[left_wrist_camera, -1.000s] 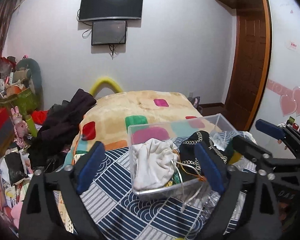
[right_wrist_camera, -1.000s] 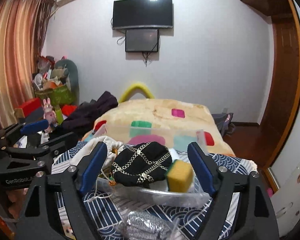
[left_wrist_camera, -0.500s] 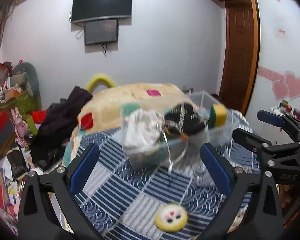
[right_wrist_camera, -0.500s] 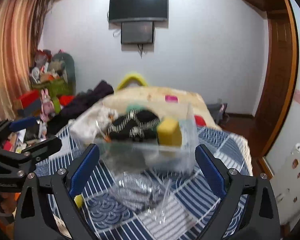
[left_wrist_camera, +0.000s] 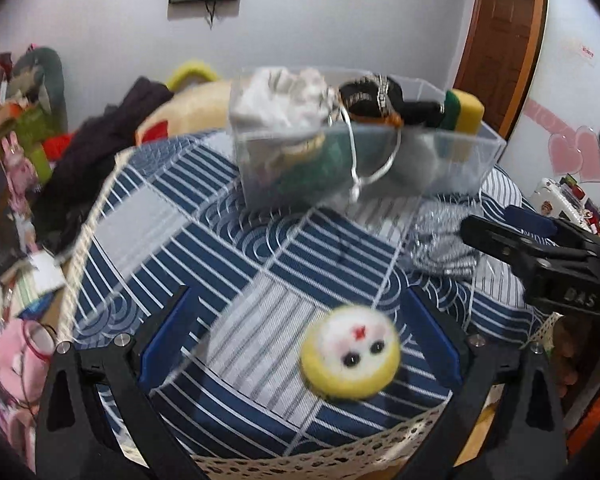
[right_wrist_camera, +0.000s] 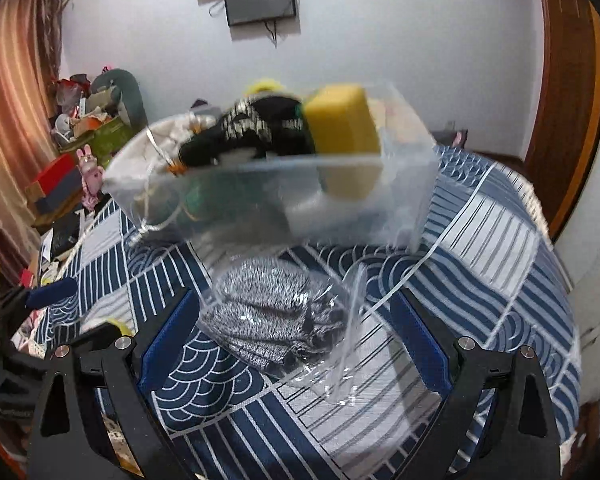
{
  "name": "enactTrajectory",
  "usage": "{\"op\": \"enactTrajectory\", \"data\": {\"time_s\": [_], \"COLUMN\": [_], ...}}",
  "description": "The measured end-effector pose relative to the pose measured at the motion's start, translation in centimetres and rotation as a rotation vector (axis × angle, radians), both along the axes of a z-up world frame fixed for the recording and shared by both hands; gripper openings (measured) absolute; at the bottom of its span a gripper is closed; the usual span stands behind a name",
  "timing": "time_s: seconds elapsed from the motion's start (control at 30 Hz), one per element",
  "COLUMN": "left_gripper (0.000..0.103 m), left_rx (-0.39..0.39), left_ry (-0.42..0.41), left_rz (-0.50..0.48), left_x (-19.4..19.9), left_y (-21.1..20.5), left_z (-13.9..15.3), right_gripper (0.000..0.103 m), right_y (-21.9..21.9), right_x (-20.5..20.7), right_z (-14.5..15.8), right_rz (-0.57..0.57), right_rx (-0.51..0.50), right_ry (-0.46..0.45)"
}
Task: Organize soft objects
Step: 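Grasp the yellow felt ball with the left tool while the right grasps the silver mesh bag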
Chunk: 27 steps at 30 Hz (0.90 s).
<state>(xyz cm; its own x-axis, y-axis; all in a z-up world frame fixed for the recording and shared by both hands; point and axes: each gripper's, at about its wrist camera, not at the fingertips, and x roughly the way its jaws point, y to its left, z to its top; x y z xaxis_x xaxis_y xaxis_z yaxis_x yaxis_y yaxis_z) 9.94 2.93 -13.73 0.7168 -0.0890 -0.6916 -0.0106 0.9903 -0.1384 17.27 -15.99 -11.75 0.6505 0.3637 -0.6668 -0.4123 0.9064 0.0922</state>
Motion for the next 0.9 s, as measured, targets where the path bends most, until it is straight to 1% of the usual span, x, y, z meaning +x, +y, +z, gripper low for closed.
{"op": "enactTrajectory", "data": {"time_s": [0.07, 0.1, 0.13, 0.17, 0.2, 0.23, 0.27, 0.3, 0.33, 0.37, 0.47, 0.53, 0.9], "left_gripper": [0.100, 0.091, 0.085, 0.078, 0.076, 0.073, 0.066, 0.060, 0.056, 0.046, 0.045, 0.044, 0.044], "left_rx": [-0.015, -0.017, -0.017, -0.015, -0.011, 0.005, 0.014, 0.012, 0.020, 0.031, 0.039, 0.031, 0.003], "left_ry": [0.017, 0.024, 0.035, 0.046, 0.057, 0.046, 0.030, 0.025, 0.021, 0.015, 0.006, 0.002, -0.075], "left_rz": [-0.015, -0.022, -0.030, -0.038, -0.045, -0.043, -0.047, -0.056, -0.064, -0.070, -0.091, -0.096, -0.089], "left_x": [0.0, 0.0, 0.0, 0.1, 0.2, 0.0, -0.2, -0.3, -0.4, -0.4, -0.6, -0.8, -1.3], "left_y": [-0.3, -0.4, -0.6, -0.8, -1.0, -1.2, -1.4, -1.6, -1.8, -2.1, -2.4, -2.4, -1.0], "left_z": [-0.7, -1.0, -1.3, -1.6, -1.9, -1.9, -1.8, -1.8, -1.8, -1.7, -1.5, -1.4, 2.4], "right_gripper": [0.095, 0.095, 0.095, 0.092, 0.090, 0.082, 0.071, 0.065, 0.054, 0.046, 0.034, 0.032, 0.031], "right_y": [0.5, 0.8, 1.2, 1.5, 1.6, 1.8, 1.8, 1.7, 1.6, 1.5, 1.0, 0.5, -1.1], "right_x": [0.3, 0.5, 0.5, 0.5, 0.3, 0.1, 0.0, -0.1, -0.2, -0.3, -0.5, -0.9, -2.3], "right_z": [-0.8, -1.1, -1.5, -1.7, -1.7, -1.6, -1.4, -1.3, -1.2, -1.1, -0.7, -0.4, 1.9], "right_rz": [0.013, 0.014, 0.021, 0.022, 0.019, 0.025, 0.035, 0.040, 0.048, 0.056, 0.067, 0.073, 0.091], "right_rx": [-0.008, -0.022, -0.035, -0.048, -0.065, -0.075, -0.072, -0.069, -0.066, -0.059, -0.039, -0.023, 0.009], "right_ry": [0.033, 0.042, 0.055, 0.057, 0.042, 0.030, 0.028, 0.025, 0.024, 0.025, 0.019, 0.007, -0.092]}}
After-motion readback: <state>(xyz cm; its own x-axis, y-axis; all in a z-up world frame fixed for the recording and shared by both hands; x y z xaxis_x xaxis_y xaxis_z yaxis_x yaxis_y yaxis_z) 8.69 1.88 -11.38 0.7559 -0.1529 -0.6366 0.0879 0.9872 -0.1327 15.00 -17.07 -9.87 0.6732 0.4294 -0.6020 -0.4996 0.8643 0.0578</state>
